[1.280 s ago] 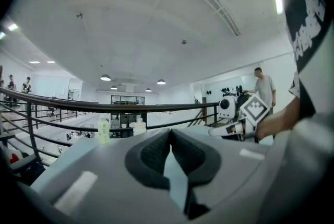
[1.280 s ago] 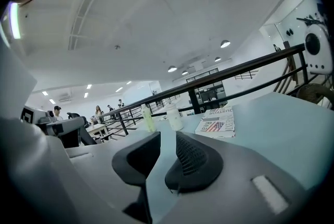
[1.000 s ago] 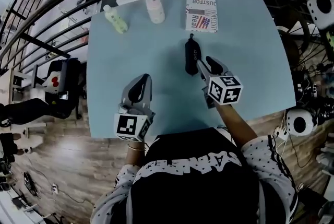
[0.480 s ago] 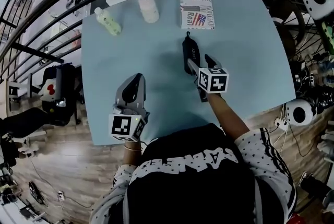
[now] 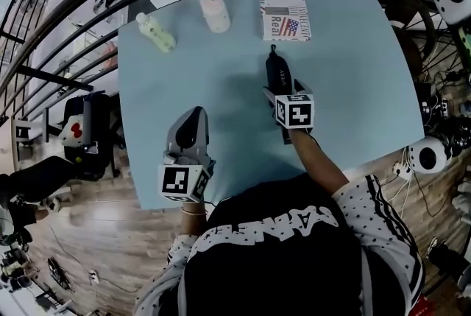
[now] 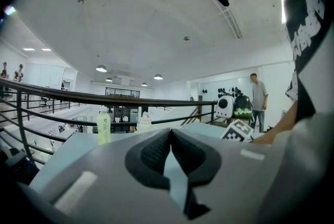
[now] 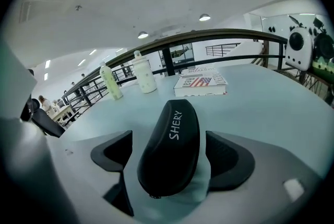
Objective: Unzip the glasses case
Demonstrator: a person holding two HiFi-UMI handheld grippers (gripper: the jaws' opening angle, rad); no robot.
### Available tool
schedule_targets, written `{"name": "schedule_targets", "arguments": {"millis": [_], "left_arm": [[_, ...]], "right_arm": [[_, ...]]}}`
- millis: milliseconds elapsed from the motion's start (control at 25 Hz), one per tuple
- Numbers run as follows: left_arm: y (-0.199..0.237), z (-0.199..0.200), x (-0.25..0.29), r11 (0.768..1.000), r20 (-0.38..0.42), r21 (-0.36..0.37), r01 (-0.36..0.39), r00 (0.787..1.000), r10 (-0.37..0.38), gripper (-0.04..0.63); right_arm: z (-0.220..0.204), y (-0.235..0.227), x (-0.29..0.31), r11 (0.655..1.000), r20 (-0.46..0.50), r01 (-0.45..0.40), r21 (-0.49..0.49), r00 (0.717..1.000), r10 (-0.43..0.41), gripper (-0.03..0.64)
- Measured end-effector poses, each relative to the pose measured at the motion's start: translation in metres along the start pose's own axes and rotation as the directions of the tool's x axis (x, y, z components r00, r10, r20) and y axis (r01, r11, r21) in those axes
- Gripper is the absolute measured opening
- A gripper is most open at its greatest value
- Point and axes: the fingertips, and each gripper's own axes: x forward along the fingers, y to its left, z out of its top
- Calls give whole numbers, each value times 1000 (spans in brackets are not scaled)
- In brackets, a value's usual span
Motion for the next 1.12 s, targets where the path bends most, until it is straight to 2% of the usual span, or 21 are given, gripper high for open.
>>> {"name": "schedule_targets", "arguments": {"millis": [520, 840, 1120], "left_arm": [[18, -12, 0, 999, -19, -40, -33, 999, 33, 0], [17, -15, -3, 999, -40, -39, -26, 999, 25, 0], [12, -20, -4, 998, -56, -62, -5, 998, 2, 0]], "right_arm": [[-12, -4, 26, 996, -75, 82, -48, 994, -85, 440], [-12, -6, 22, 996, -64, 68, -50, 995, -71, 389], [-7, -9, 8, 998, 0, 32, -53, 1000, -32, 367]]}}
